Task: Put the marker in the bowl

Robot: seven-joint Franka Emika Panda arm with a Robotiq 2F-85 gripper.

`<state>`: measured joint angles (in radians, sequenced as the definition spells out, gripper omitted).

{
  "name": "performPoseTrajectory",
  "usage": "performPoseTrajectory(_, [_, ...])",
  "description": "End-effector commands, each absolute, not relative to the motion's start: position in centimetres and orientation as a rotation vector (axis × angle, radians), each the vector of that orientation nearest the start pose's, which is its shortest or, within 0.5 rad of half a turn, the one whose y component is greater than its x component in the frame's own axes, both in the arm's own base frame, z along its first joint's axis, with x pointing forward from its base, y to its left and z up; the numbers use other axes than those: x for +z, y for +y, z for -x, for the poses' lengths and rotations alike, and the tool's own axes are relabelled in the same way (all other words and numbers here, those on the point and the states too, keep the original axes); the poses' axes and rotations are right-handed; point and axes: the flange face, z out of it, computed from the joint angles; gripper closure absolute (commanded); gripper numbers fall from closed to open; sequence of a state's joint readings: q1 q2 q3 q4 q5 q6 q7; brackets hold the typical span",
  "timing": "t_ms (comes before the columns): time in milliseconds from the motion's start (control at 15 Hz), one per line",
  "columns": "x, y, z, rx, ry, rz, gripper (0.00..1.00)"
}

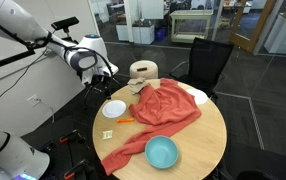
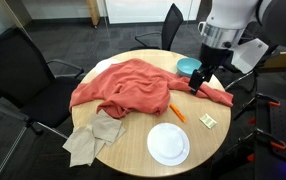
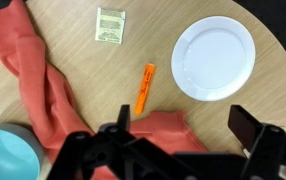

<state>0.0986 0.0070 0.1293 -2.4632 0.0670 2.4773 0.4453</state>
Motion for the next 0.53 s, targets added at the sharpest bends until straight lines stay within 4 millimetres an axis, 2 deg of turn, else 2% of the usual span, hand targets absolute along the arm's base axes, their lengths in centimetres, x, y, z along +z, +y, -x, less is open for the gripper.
performPoseTrajectory(0, [25.4, 10.0, -46.3, 0.005, 0.546, 3.038, 0.00])
performPoseTrajectory(333, [20.6, 9.3, -46.6, 0.068, 0.631, 3.018, 0.00])
performPoseTrajectory(400, [21.5, 9.3, -46.2, 0.062, 0.580, 3.039, 0.00])
performPoseTrajectory(467, [20.7, 9.2, -46.1, 0.079, 0.593, 3.037, 0.00])
